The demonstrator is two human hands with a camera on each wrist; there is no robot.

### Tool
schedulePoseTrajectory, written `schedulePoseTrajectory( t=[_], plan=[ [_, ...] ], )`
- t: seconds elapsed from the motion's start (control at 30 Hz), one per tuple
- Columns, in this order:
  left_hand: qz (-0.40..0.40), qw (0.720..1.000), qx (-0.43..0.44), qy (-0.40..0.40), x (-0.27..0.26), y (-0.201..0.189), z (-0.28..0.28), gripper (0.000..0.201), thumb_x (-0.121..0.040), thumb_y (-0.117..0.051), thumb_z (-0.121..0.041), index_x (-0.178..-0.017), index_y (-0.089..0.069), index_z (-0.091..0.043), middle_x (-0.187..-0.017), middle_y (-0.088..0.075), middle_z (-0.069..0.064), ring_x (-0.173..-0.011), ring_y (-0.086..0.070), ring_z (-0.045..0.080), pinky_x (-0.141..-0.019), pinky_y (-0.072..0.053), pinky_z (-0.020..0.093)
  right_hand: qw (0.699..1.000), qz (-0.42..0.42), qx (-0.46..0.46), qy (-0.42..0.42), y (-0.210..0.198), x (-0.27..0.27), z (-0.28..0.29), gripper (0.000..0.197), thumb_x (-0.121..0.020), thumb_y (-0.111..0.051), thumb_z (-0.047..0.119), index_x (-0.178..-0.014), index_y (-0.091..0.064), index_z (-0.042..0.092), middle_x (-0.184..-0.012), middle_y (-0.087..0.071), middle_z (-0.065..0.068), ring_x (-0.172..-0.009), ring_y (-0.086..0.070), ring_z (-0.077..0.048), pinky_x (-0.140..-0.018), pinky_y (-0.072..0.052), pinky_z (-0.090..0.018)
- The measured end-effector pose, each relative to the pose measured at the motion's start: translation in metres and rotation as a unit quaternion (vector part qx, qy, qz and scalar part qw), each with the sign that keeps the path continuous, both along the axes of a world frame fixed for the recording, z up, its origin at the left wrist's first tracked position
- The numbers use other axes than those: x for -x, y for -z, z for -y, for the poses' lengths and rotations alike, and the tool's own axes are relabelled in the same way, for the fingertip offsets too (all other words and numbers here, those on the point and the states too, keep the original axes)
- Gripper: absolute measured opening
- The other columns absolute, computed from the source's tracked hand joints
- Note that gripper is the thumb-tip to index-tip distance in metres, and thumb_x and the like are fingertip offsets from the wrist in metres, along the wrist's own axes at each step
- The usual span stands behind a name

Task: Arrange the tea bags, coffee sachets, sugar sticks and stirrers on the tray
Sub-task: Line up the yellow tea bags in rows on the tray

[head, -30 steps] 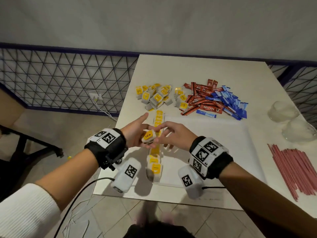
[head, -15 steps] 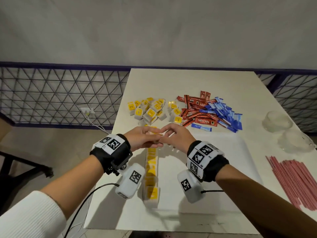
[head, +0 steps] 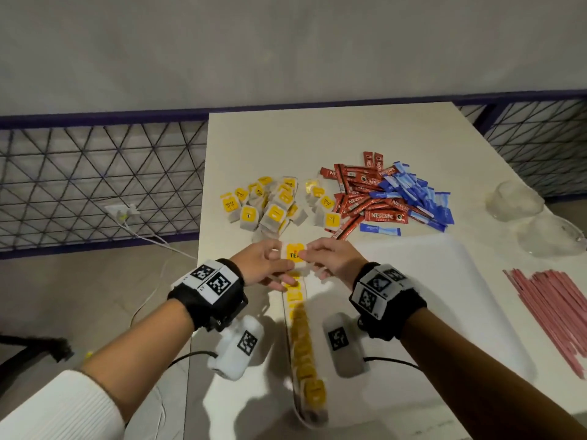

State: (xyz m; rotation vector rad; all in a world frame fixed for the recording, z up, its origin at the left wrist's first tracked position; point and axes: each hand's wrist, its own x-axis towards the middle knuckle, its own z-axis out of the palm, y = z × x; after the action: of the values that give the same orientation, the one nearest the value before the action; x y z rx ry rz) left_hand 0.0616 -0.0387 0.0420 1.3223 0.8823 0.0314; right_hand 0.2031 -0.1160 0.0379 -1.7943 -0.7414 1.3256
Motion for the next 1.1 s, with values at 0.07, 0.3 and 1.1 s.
schedulePoseTrajectory(
  t=[0.07,0.3,1.1],
  plan=[
    [-0.012,1.000,-0.009,-0.011,0.000,0.009,-0.002,0.010,-0.094,-0.050,-0.012,-0.084,-0.051,-0.012,-0.071,-0.061,0.009,-0.050,-0.065,0.003,-0.047,-0.049,0.014,0.999,-0.032,0.001,0.026,0.005,0.000,0.000,0.010,-0.087,-0.062,0.010,-0.079,-0.056,0.012,-0.066,-0.051,-0.003,-0.057,-0.047,-0.011,-0.049,-0.038,-0.019],
    [-0.046,0.998,-0.012,-0.049,-0.011,0.023,-0.011,0.027,-0.096,-0.046,-0.024,-0.076,-0.055,-0.010,-0.050,-0.064,-0.003,-0.044,-0.056,0.004,-0.051,-0.047,0.012,0.993,-0.098,-0.015,0.069,0.014,-0.017,-0.008,0.011,-0.088,-0.059,0.006,-0.080,-0.052,0.010,-0.068,-0.049,-0.004,-0.059,-0.049,-0.015,-0.050,-0.040,-0.020],
    [-0.127,0.974,-0.188,0.021,-0.004,0.038,-0.033,0.027,-0.061,-0.051,-0.054,-0.079,-0.067,-0.041,-0.100,-0.065,-0.008,-0.098,-0.057,0.008,-0.094,-0.039,0.022,0.987,0.143,0.061,-0.027,0.066,-0.043,-0.033,0.026,-0.086,-0.064,0.020,-0.066,-0.048,0.026,-0.076,-0.060,-0.005,-0.067,-0.055,-0.020,-0.058,-0.045,-0.026]
  ],
)
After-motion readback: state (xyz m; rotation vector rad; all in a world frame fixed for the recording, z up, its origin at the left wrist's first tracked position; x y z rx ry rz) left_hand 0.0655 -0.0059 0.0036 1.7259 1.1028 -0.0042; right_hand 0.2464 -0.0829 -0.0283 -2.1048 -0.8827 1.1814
